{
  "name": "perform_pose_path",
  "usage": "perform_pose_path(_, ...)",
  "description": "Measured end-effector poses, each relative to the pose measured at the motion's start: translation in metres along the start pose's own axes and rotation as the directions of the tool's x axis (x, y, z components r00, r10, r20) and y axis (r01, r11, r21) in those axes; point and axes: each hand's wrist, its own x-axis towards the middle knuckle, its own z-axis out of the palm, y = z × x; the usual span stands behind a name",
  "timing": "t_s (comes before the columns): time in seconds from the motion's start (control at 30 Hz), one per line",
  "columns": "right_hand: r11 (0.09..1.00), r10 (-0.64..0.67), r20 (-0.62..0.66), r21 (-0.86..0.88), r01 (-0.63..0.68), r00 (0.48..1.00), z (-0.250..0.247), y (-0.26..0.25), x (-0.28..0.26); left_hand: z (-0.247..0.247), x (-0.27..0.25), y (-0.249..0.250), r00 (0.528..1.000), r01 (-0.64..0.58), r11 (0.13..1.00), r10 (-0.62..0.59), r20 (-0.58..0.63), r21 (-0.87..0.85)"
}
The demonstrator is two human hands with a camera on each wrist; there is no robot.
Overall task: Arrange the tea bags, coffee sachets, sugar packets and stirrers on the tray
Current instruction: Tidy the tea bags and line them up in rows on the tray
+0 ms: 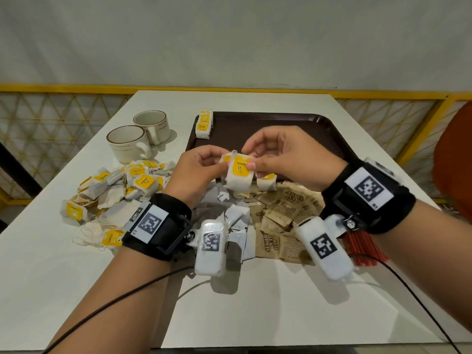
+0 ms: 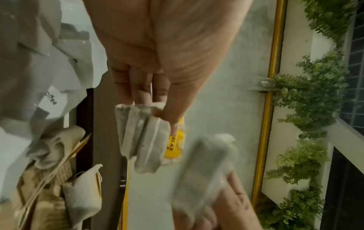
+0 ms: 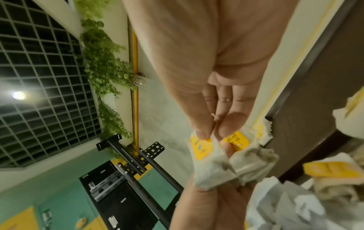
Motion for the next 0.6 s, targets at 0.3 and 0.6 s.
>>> perform_pose_path(0.3, 0.990, 0.071, -0.100, -0.115, -0.082, 0.993, 0.005, 0.010, 0.006, 0.003, -0.004, 0.006, 0.999, -0.019, 0.999, 0.020, 0.037, -0.031)
perform_pose_path(0.6, 0.988, 0.147, -0.077, -0.040, -0.151, 0.986, -0.002, 0.009, 0.013, 0.006, -0.005, 0.010, 0.997, -0.001, 1.000, 0.000, 0.075, 0.014)
